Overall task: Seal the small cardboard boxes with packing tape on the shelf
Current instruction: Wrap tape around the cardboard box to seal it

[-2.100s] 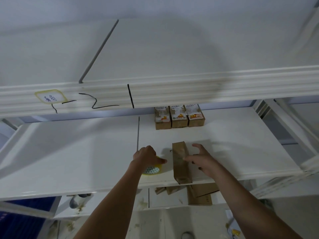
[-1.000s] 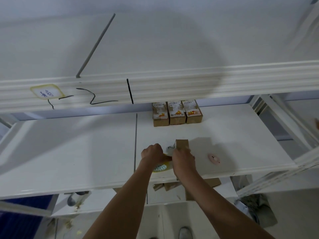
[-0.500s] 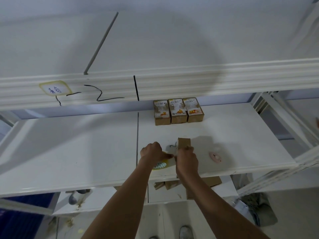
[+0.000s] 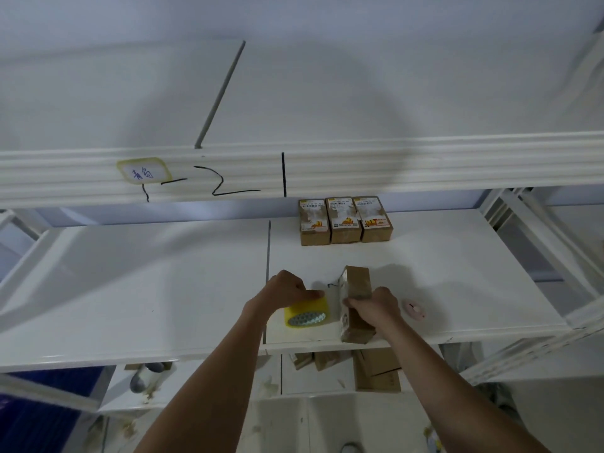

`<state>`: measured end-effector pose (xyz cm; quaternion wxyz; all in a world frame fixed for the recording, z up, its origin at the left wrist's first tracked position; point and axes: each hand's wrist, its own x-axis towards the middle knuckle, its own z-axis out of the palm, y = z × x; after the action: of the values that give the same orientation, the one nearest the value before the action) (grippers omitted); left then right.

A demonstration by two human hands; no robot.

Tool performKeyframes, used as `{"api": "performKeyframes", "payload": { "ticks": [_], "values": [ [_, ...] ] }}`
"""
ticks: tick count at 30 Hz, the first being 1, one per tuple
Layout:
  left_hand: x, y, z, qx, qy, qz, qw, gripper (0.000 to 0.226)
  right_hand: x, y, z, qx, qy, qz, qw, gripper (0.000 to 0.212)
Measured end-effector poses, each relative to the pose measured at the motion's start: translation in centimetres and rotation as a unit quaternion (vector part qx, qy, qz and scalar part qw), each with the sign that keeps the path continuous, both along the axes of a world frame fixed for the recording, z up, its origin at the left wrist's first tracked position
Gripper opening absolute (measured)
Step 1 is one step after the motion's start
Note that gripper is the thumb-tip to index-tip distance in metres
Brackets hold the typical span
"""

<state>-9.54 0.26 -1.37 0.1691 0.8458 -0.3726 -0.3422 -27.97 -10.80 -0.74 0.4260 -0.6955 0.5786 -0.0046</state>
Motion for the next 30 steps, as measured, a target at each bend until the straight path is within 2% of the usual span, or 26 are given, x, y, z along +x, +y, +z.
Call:
{"api": "performKeyframes", "payload": {
  "ticks": [3,6,15,20,24,30],
  "values": [
    [1.3,1.0,0.1,-0.045,0.073,0.028,0.996,0.038,-0.5,-0.8,-0.1,0.051,-0.027,-0.002,0.998,0.058],
    [1.7,1.5,0.2,-0.07,0.115,0.027,0.991,0.03,-0.5,-1.2,0.1,0.063,-0.038,0.024,0.997,0.06],
    [2.3,0.8,0.8,-0.064,0.026,0.047,0.996,0.034,-0.1,-0.9,0.7,0.075,-0.086,0.044,0.993,0.047],
    [2.2,0.9,0.5,-0.035,-0.076,0.027,0.996,0.035,-0.5,-1.5,0.6,0.09,-0.121,0.044,0.988,0.042],
    [2.1,0.9,0.4,-0.032,-0.099,0.012,0.994,0.036,-0.7,-1.6,0.9,0.104,-0.138,0.043,0.984,0.036],
    [1.7,0.4,0.8,-0.018,-0.106,0.001,0.994,0.039,-1.2,-1.5,1.2,0.169,-0.188,0.019,0.967,0.047]
  ]
}}
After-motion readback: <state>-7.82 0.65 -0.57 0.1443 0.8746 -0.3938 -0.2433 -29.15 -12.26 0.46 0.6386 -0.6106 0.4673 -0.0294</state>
